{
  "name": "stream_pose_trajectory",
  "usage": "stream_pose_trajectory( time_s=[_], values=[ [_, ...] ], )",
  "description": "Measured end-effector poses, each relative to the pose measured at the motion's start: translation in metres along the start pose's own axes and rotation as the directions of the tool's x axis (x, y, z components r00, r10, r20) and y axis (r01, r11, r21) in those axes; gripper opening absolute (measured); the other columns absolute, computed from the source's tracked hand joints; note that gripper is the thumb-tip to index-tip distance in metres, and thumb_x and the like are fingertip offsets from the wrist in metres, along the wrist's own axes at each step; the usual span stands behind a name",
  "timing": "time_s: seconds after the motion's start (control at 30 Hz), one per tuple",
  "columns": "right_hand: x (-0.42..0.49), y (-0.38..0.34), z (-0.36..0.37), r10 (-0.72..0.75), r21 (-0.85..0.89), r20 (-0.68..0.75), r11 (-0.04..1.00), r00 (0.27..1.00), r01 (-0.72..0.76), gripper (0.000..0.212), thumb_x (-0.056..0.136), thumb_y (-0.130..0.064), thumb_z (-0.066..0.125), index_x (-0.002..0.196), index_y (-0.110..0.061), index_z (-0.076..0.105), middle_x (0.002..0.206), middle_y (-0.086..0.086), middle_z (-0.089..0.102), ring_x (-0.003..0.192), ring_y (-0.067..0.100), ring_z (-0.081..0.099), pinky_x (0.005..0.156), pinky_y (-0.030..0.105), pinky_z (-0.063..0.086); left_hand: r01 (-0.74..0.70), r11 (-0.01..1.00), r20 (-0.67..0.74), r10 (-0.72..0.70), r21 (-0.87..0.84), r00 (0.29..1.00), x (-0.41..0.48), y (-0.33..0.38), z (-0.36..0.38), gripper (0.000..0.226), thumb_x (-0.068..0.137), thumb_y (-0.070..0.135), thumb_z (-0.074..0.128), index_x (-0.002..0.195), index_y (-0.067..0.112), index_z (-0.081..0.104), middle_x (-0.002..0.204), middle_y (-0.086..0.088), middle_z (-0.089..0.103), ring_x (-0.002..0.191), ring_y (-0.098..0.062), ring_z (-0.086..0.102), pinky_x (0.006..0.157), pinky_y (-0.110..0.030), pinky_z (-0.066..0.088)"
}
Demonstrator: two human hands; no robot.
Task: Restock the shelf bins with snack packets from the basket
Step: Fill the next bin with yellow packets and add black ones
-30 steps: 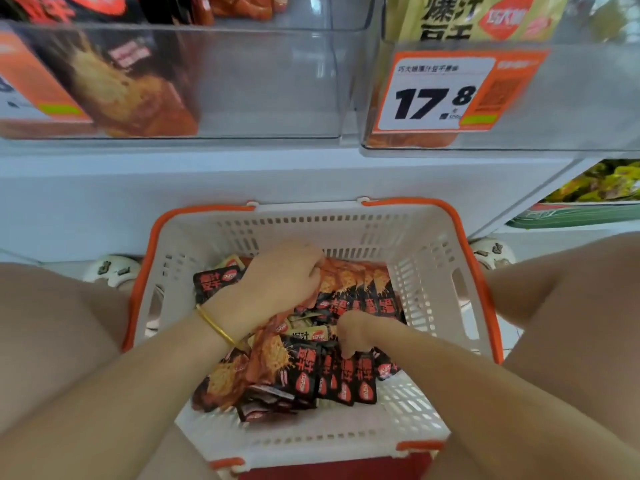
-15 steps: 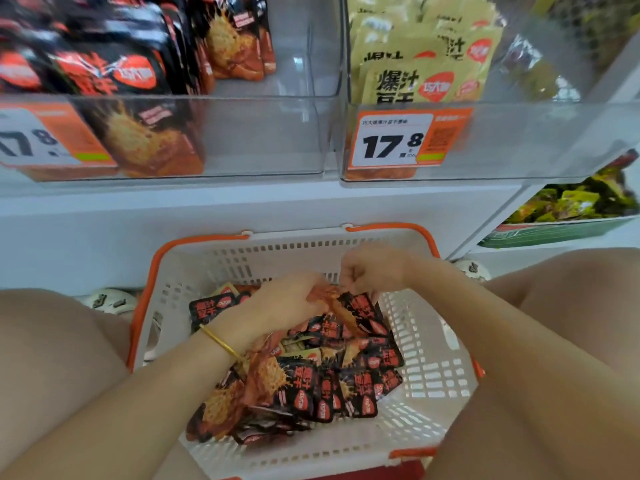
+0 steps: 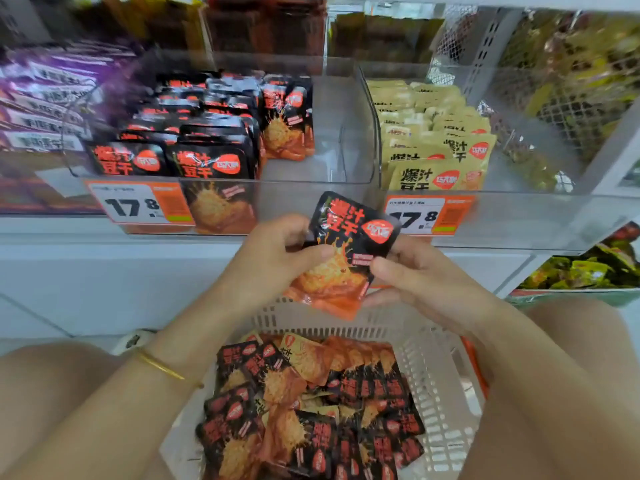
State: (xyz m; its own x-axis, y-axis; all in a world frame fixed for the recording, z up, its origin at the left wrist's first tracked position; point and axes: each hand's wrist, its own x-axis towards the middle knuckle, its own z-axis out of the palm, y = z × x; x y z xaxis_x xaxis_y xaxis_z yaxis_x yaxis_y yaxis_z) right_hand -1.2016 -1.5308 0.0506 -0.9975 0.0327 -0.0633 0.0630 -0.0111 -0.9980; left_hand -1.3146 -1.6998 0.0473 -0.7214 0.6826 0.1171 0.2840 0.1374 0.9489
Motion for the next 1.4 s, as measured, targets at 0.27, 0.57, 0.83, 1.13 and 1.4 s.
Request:
stream_pose_trajectory(
  time_s=[0.27, 0.57, 0.83, 1.13, 1.4],
  values=[
    [0.104, -0.103, 0.039, -0.450, -0.641, -0.376, 0.757, 0.810, 0.123, 0.029, 0.077, -0.016, 0.071, 0.104, -0.009, 0.064, 0.101, 0.006, 0.068, 0.093, 0.024, 0.062, 0.082, 0.033, 0.048, -0.168, 0.777, -0.402, 0.482, 0.606, 0.778, 0.037, 0.049, -0.066, 0.030, 0.092, 0.031, 0.046, 0.110, 0.013, 0.061, 0.106, -0.002, 0.062, 0.098, -0.011, 0.059, 0.088, -0.028, 0.047],
    [0.275, -0.041, -0.012, -0.085, -0.686, -0.574, 0.592, 0.814, -0.423, 0.033, 0.080, -0.016, 0.071, 0.111, -0.006, 0.063, 0.112, 0.015, 0.066, 0.104, 0.031, 0.062, 0.080, 0.033, 0.051, -0.025, 0.362, -0.148, 0.441, 0.932, 0.885, 0.063, 0.005, -0.090, 0.049, 0.093, 0.036, 0.030, 0.111, 0.011, 0.068, 0.121, -0.009, 0.065, 0.114, -0.024, 0.059, 0.098, -0.042, 0.039],
    [0.306, -0.027, -0.013, -0.136, -0.711, -0.571, 0.576, 0.809, -0.404, 0.045, 0.082, -0.024, 0.072, 0.118, -0.004, 0.057, 0.116, 0.017, 0.064, 0.108, 0.032, 0.061, 0.087, 0.035, 0.047, -0.044, 0.338, -0.128, 0.470, 0.940, 0.874, 0.067, 0.000, -0.094, 0.045, 0.094, 0.036, 0.033, 0.103, 0.011, 0.069, 0.114, -0.008, 0.067, 0.107, -0.026, 0.062, 0.091, -0.040, 0.037],
    [0.293, -0.048, -0.005, -0.045, -0.581, -0.586, 0.720, 0.809, -0.381, 0.027, 0.084, -0.013, 0.066, 0.078, -0.016, 0.041, 0.119, 0.016, 0.060, 0.104, 0.028, 0.062, 0.087, 0.037, 0.053, -0.099, 0.349, -0.132, 0.581, 0.932, 0.803, 0.061, 0.000, -0.094, 0.041, 0.095, 0.034, 0.037, 0.112, 0.009, 0.065, 0.119, -0.007, 0.064, 0.111, -0.028, 0.057, 0.100, -0.041, 0.033],
    [0.095, -0.090, 0.048, -0.138, -0.542, -0.258, 0.840, 0.956, -0.025, 0.018, 0.088, -0.006, 0.062, 0.079, -0.014, 0.049, 0.067, 0.010, 0.060, 0.049, 0.018, 0.062, 0.039, 0.025, 0.049, -0.310, 0.296, 0.026, 0.685, 0.903, 0.728, 0.005, 0.000, -0.048, 0.022, 0.084, 0.016, 0.048, 0.090, 0.008, 0.068, 0.092, -0.006, 0.066, 0.081, -0.030, 0.057, 0.068, -0.039, 0.036]
  ],
)
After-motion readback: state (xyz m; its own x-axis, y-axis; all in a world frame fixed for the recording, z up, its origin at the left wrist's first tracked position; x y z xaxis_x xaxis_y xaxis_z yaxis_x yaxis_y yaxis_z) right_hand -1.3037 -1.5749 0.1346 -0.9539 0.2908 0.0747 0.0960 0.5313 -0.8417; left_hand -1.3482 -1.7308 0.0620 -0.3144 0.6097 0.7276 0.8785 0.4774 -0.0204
